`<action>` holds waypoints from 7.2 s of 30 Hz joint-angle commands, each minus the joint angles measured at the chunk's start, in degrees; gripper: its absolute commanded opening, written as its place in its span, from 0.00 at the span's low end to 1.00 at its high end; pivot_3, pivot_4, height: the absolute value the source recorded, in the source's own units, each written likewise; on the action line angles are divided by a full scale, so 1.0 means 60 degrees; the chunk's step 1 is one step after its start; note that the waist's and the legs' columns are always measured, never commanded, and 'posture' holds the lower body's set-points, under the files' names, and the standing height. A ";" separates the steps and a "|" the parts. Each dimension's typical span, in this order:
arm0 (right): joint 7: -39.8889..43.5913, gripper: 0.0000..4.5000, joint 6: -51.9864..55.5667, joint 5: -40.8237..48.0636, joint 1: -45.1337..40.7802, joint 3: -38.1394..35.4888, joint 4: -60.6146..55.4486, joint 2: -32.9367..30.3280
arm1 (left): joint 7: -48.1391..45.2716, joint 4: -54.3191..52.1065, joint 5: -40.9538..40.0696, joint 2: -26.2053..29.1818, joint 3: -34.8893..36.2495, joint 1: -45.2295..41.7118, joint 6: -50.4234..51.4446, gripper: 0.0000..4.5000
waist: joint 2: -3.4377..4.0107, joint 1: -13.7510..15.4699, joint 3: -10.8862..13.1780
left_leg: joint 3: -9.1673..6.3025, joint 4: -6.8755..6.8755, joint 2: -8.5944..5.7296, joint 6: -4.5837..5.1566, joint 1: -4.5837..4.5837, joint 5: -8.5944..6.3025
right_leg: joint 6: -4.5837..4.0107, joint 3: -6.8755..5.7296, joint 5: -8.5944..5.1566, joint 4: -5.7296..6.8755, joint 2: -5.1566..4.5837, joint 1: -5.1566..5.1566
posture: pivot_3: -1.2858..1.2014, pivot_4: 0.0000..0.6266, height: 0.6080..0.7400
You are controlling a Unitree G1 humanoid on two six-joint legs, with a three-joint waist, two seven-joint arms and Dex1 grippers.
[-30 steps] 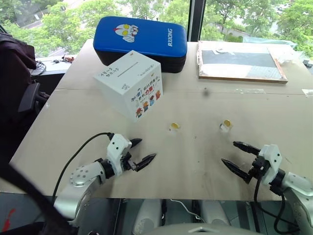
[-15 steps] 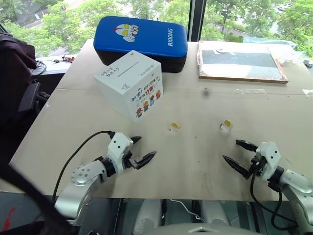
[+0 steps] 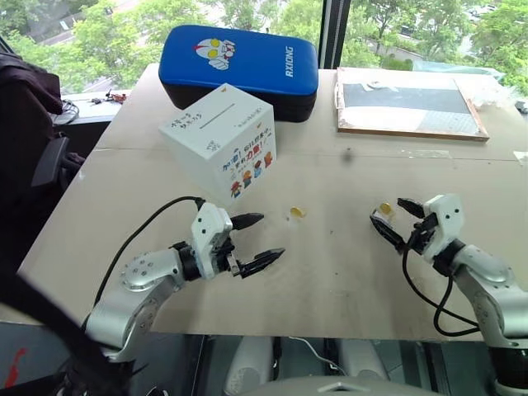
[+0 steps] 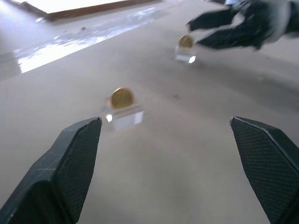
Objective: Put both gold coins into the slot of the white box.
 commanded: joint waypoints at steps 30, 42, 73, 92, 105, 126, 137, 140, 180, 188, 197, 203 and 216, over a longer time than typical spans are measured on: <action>-0.1636 0.01 0.3412 0.6971 -0.1213 -0.0650 -0.2619 0.2451 | 0.3837 -0.0363 -0.8249 -0.2986 0.0976 -0.1476 0.2953 1.00 | -0.0011 -0.0061 0.0005 | -0.0021 0.0021 0.0003 0.0001 0.0015 0.0002 | 0.0035 0.0017 0.0019 0.0063 0.0052 0.0001 | 0.52 0.24 1.00; -0.2807 0.00 0.3617 1.0449 -0.1458 0.0369 -0.3398 0.2497 | 0.4193 -0.0250 -1.0636 -0.3335 0.0589 -0.1251 0.3070 0.87 | -0.0012 -0.0187 0.0005 | -0.0014 0.0023 -0.0010 0.0002 0.0016 0.0002 | 0.0030 0.0021 0.0016 0.0057 0.0086 0.0003 | 0.52 0.24 1.00; -0.2392 0.00 0.2967 1.0795 -0.1243 0.1104 -0.3746 0.1735 | 0.4360 -0.0096 -1.0870 -0.2969 0.0216 -0.1440 0.3244 0.00 | -0.0014 -0.0228 0.0007 | -0.0013 0.0021 -0.0007 0.0002 0.0013 0.0002 | 0.0015 0.0029 0.0005 0.0041 0.0093 0.0003 | 0.52 0.24 1.00; -0.0449 1.00 0.1965 0.7007 -0.1635 -0.0094 -0.3139 -0.1127 | 0.2973 0.1945 -0.5712 0.1904 0.2403 -0.4830 0.2206 0.00 | -0.0077 -0.0187 0.0071 | 0.0014 0.0012 -0.0006 0.0003 -0.0001 0.0001 | 0.0006 0.0018 -0.0001 0.0005 0.0110 -0.0014 | 0.52 0.24 1.00; 0.0962 1.00 0.0496 0.3364 -0.3137 0.0880 -0.2622 -0.1238 | 0.0497 0.6689 -0.0963 0.2812 0.1171 -0.7265 0.0775 0.00 | -0.0099 -0.0211 0.0087 | 0.0000 0.0007 0.0009 -0.0046 -0.0139 0.0030 | 0.0044 0.0012 0.0017 0.0017 0.0129 -0.0165 | 0.52 0.24 1.00; 0.0724 1.00 0.0478 0.2975 -0.2753 0.0785 -0.2917 -0.0753 | -0.2235 0.9183 0.0893 0.2192 0.0599 -0.8218 0.0548 0.00 | -0.0112 -0.0143 0.0087 | -0.0004 0.0057 -0.0006 -0.0004 -0.0123 0.0006 | 0.0046 0.0003 0.0019 0.0085 0.0104 -0.0147 | 0.52 0.24 1.00; 0.0611 1.00 0.0510 0.2888 -0.2723 0.0762 -0.3011 -0.0610 | -0.1869 0.9603 0.1741 0.1905 0.0588 -0.8463 -0.0126 0.38 | -0.0111 -0.0030 0.0083 | -0.0010 0.0080 -0.0006 -0.0003 -0.0119 0.0005 | 0.0045 -0.0002 0.0019 0.0106 0.0108 -0.0142 | 0.52 0.24 1.00; 0.0596 1.00 0.0524 0.2858 -0.2720 0.0781 -0.3010 -0.0579 | -0.1454 0.9776 0.2009 0.1719 0.0707 -0.8618 -0.0526 0.65 | -0.0111 -0.0027 0.0082 | -0.0011 0.0084 -0.0005 -0.0002 -0.0117 0.0005 | 0.0045 0.0000 0.0020 0.0112 0.0111 -0.0142 | 0.52 0.24 1.00; 0.0883 0.02 -0.0004 -0.1717 -0.3737 0.4250 0.1675 0.2091 | -0.2051 0.0311 -0.0411 0.4000 0.1545 -0.1468 0.2828 0.87 | -0.0107 -0.0250 0.0089 | -0.0047 0.0095 0.0000 -0.0032 -0.0113 0.0021 | 0.0035 0.0032 0.0022 0.0110 0.0118 -0.0136 | 0.52 0.24 1.00; 0.0671 0.02 0.0613 -0.0347 -0.3671 0.3059 0.0780 0.2717 | -0.1222 0.0699 -0.1665 0.2599 0.2155 -0.2201 0.3311 0.87 | -0.0109 -0.0239 0.0088 | -0.0052 0.0096 0.0000 -0.0033 -0.0116 0.0021 | 0.0038 0.0029 0.0024 0.0112 0.0118 -0.0135 | 0.52 0.24 1.00; 0.0060 0.02 0.2313 0.2963 -0.3985 0.1210 -0.0521 0.3861 | 0.1149 0.1293 -0.4689 0.0094 0.3368 -0.3149 0.4262 0.87 | -0.0110 -0.0234 0.0086 | -0.0072 0.0098 0.0000 -0.0033 -0.0114 0.0022 | 0.0038 0.0023 0.0026 0.0125 0.0108 -0.0132 | 0.52 0.24 1.00; -0.0379 0.02 0.3264 0.4980 -0.4437 0.0864 -0.1090 0.4380 | 0.3602 0.0989 -0.7127 -0.2188 0.3329 -0.3375 0.4193 0.87 | -0.0113 -0.0255 0.0083 | -0.0074 0.0106 -0.0014 -0.0035 -0.0113 0.0022 | 0.0054 0.0021 0.0037 0.0126 0.0054 -0.0126 | 0.52 0.24 1.00; -0.0902 0.00 0.3475 0.5866 -0.4684 0.1136 -0.1372 0.4405 | 0.5132 0.0477 -0.9661 -0.3200 0.2593 -0.3030 0.3683 0.22 | -0.0113 -0.0253 0.0081 | -0.0068 0.0106 -0.0020 -0.0034 -0.0110 0.0023 | 0.0052 0.0024 0.0038 0.0130 0.0104 -0.0124 | 0.52 0.24 1.00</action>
